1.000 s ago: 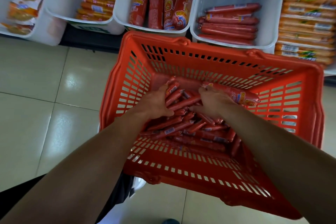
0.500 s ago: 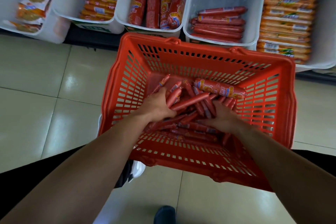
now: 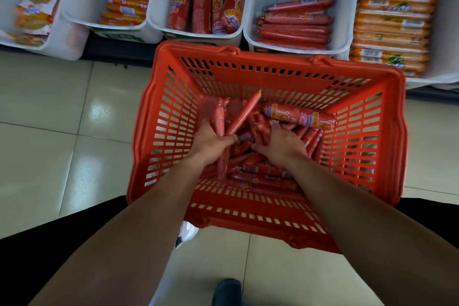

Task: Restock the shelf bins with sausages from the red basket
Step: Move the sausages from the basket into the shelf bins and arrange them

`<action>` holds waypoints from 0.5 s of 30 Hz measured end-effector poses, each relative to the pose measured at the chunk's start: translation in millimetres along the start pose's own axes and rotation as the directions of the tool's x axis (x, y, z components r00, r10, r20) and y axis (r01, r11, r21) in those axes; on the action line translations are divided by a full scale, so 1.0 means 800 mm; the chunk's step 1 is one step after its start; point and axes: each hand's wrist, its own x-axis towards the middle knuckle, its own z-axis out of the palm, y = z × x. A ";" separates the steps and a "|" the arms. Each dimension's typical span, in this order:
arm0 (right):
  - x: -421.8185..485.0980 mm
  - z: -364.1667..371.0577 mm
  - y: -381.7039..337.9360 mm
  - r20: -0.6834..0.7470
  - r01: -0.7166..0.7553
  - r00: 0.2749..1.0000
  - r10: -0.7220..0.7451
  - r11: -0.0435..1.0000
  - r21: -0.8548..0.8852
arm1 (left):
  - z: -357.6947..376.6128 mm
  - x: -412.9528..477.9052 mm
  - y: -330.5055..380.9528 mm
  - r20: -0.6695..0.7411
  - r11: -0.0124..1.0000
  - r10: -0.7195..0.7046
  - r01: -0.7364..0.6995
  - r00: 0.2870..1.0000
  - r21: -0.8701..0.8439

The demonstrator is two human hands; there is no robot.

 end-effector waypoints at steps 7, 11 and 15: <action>0.014 -0.028 -0.008 0.024 -0.092 0.996 0.091 0.993 0.079 | -0.016 0.016 -0.004 0.018 0.998 0.025 -0.024 1.000 -0.054; 0.005 -0.050 0.012 0.198 -0.152 0.976 0.086 0.924 0.351 | -0.009 0.011 -0.005 0.064 0.998 -0.012 0.007 0.998 0.069; -0.009 -0.051 0.036 0.248 -0.175 0.963 0.103 0.941 0.290 | 0.002 0.019 -0.015 0.116 0.987 0.012 -0.030 0.993 0.156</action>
